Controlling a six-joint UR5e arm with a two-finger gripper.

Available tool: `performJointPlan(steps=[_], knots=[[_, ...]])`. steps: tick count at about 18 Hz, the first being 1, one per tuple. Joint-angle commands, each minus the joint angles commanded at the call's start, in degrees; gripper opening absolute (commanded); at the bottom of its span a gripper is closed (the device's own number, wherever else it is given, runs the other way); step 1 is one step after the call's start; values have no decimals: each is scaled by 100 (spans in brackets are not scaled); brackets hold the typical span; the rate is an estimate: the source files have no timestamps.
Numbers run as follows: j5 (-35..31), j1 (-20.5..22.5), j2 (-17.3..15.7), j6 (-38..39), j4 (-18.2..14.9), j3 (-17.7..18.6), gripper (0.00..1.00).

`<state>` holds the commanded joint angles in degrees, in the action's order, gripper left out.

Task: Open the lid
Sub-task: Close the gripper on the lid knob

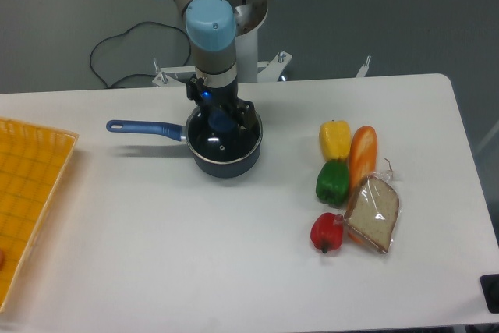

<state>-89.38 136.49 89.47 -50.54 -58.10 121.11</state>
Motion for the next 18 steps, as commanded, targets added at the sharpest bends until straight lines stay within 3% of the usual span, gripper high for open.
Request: performJointPlan(steps=[18], knots=[[0,0,0,-18,-9,9,75]])
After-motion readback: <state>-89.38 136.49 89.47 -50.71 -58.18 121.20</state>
